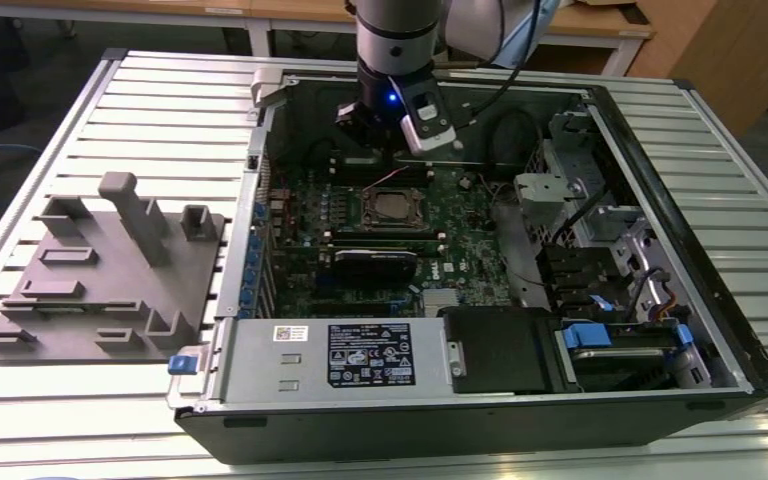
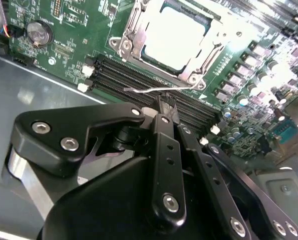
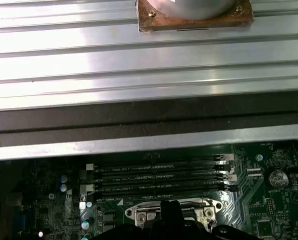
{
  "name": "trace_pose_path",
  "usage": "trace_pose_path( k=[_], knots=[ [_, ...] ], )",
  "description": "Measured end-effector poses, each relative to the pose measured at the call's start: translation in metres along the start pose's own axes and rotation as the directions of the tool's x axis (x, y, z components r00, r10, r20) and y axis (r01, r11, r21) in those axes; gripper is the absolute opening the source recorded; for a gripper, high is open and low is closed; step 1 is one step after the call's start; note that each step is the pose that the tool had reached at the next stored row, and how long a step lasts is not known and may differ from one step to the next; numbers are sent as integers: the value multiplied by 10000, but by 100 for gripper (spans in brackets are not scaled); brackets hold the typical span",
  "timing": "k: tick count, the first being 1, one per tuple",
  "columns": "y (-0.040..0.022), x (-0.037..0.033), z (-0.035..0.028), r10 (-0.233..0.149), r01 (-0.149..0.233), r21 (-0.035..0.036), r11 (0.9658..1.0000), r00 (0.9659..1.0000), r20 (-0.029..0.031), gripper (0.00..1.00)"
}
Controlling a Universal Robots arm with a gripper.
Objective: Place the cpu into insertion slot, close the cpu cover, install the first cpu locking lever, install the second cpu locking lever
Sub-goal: 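Install the first cpu locking lever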
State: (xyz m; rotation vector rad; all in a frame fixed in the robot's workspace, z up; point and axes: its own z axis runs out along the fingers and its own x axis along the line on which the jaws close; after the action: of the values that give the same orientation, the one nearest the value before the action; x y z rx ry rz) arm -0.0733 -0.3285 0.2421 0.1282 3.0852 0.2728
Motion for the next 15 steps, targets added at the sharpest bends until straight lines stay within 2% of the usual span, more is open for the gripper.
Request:
trace_pose_path(
  k=[4,6,7,9,10,13,15],
  knots=[
    [32,4,32,-35,35,15,10000,10000,-5,10],
    [35,1,51,-49,49,58,10000,10000,-3,10],
    [35,0,55,-49,49,104,9999,10000,-1,10],
    [39,1,58,-59,59,298,9995,10000,13,10],
    [42,1,59,-61,60,339,9994,10000,16,10],
    [42,1,63,-62,62,330,9994,10000,18,10],
    [38,2,88,-61,60,329,9994,10000,16,10]
  ],
)
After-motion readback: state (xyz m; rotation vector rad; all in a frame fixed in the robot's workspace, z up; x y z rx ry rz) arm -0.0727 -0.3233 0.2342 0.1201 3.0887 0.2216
